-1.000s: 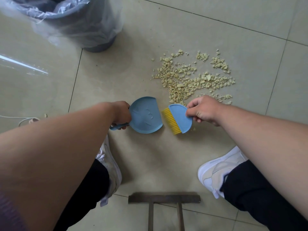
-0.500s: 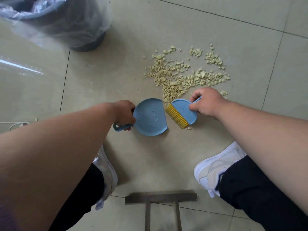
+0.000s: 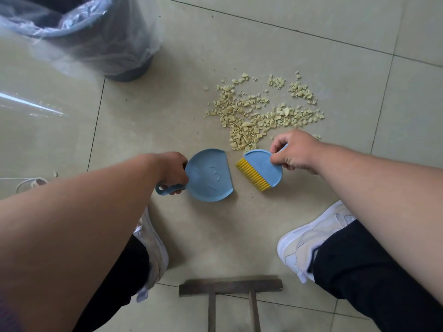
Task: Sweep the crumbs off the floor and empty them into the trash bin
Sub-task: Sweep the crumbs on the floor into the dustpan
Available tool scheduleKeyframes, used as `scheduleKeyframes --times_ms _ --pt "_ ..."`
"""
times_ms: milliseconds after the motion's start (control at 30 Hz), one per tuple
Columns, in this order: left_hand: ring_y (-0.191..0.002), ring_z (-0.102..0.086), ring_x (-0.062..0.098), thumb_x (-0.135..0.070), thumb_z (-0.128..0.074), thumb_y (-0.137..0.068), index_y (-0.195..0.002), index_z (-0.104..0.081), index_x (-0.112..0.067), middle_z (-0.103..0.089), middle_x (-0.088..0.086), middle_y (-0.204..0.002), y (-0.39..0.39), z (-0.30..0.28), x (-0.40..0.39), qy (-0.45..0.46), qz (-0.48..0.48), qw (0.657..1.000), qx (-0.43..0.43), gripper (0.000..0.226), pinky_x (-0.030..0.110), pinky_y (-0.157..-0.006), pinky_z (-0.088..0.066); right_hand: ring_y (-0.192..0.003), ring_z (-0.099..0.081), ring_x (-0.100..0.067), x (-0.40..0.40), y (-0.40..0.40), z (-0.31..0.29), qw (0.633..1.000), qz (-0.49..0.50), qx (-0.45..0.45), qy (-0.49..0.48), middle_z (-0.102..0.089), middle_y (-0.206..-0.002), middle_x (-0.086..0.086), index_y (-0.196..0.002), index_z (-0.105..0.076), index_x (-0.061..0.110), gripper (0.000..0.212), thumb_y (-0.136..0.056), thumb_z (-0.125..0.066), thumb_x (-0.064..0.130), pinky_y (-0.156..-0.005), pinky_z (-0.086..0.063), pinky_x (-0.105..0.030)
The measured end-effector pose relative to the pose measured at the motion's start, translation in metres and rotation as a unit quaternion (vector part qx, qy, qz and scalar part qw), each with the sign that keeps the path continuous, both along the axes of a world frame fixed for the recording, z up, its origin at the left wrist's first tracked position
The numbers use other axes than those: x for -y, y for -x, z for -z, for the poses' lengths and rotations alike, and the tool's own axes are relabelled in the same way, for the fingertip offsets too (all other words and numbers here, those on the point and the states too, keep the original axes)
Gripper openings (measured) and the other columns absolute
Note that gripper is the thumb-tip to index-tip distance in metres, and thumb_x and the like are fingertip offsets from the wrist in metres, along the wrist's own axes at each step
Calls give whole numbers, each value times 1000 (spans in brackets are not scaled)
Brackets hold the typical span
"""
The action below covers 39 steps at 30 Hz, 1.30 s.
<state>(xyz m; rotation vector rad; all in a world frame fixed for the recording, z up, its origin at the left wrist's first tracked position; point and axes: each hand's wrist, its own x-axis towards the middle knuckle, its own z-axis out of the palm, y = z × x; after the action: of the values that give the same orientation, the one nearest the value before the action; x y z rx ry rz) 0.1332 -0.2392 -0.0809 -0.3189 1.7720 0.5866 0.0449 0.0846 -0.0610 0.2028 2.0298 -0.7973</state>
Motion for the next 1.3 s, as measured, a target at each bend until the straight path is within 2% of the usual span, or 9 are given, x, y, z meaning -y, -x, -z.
scheduleKeyframes --times_ms 133,267,367,500,733,1000,1100,1233,1300 --pt "-72 -81 30 -6 -59 -82 -93 -77 -4 -81 11 -76 -4 -3 9 3 -25 1000 -5 21 51 -74 -67 -44 -54 -16 11 -14 3 1000 7 -5 -11 -63 -64 -10 -81 -71 5 13 -77 -75 -7 -41 -44 -24" --pt "-58 -71 30 -3 -56 -79 -89 -74 -2 -79 17 -75 -1 -5 21 7 -76 996 -41 21 45 -56 -61 -54 -60 -19 35 -19 14 999 -2 -42 -25 -66 -69 -7 -81 -72 11 14 -75 -79 -1 -50 -50 -27" --pt "-53 -60 28 0 -53 -81 -91 -71 2 -73 21 -70 4 -3 31 21 -123 990 -64 20 29 -45 -45 -60 -62 -17 53 -13 17 996 -22 -74 -34 -69 -73 -3 -84 -74 13 14 -75 -81 5 -51 -48 -23" --pt "-50 -66 26 -3 -57 -84 -92 -70 -4 -76 21 -73 13 1 47 36 -143 985 -89 15 27 -43 -47 -67 -62 -15 68 5 17 993 -41 -104 -39 -71 -80 -2 -85 -74 15 14 -75 -82 9 -60 -52 -24" --pt "-52 -63 26 -8 -54 -90 -96 -67 -3 -72 17 -71 22 1 66 43 -205 971 -112 15 25 -41 -42 -52 -58 -19 70 30 15 988 54 -129 -69 -66 -67 -5 -83 -72 13 10 -76 -78 10 -53 -48 -26" --pt "-58 -61 28 -10 -62 -90 -125 -47 -12 -73 26 -89 28 2 74 6 -327 931 -161 38 28 -46 -45 -46 -52 -19 83 23 13 980 186 -65 -16 -63 -59 -11 -82 -70 8 7 -78 -76 5 -44 -44 -27" --pt "-53 -63 22 -2 -64 -88 -125 -54 -10 -75 23 -85 23 0 83 -8 -321 930 -177 40 29 -48 -50 -46 -51 -18 97 21 16 971 234 -46 16 -61 -60 -11 -79 -68 9 11 -79 -75 0 -43 -42 -27" --pt "-61 -68 19 -2 -68 -89 -124 -66 -12 -79 18 -87 18 -4 98 -7 -337 920 -199 36 31 -59 -57 -46 -53 -15 119 25 18 944 322 -17 70 -63 -65 -11 -81 -66 9 17 -81 -75 -5 -40 -41 -23" --pt "-56 -67 12 -8 -74 -90 -122 -70 -13 -80 14 -88 18 -7 105 4 -362 908 -212 32 24 -52 -54 -47 -55 -13 131 28 18 931 354 -6 91 -67 -72 -13 -87 -67 8 17 -82 -77 -4 -41 -45 -22"
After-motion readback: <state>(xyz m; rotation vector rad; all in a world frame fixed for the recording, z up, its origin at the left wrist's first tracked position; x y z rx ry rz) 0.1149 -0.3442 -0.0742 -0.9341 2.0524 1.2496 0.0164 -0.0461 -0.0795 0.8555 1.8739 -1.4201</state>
